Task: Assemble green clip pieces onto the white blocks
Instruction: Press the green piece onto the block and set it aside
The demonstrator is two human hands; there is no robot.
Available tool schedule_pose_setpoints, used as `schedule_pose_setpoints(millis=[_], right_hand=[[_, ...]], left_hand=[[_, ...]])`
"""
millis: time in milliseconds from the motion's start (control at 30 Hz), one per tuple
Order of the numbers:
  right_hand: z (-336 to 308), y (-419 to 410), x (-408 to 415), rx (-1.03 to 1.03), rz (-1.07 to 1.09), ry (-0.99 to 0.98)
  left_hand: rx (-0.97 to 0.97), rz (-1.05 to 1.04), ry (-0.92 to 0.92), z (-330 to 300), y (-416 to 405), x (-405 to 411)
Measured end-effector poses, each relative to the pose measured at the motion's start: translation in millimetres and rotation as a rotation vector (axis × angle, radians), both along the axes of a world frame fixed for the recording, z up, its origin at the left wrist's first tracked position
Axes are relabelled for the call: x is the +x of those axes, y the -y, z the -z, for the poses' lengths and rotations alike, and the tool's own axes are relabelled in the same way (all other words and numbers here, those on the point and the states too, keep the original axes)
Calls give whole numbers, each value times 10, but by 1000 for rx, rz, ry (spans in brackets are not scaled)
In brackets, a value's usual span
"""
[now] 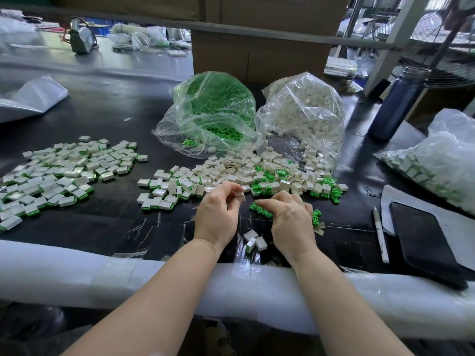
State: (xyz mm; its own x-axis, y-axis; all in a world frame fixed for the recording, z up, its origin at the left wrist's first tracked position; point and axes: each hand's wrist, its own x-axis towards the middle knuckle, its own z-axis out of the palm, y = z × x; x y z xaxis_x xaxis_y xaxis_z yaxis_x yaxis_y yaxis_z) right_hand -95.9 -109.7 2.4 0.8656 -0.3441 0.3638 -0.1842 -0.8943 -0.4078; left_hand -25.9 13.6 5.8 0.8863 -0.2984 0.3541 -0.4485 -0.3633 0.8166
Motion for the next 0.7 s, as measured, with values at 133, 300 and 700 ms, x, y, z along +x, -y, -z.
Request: schedule_pose_setpoints(millis=[133, 300, 700], right_hand=[[-41, 27, -40, 401, -2, 229], [-88, 30, -47, 670, -52, 256], [-137, 20, -85, 784, -118, 301]], left_hand=[[-86, 240, -92, -12, 20, -66], [-96, 343, -224, -23, 30, -66], [-137, 363, -310, -36, 0, -37]])
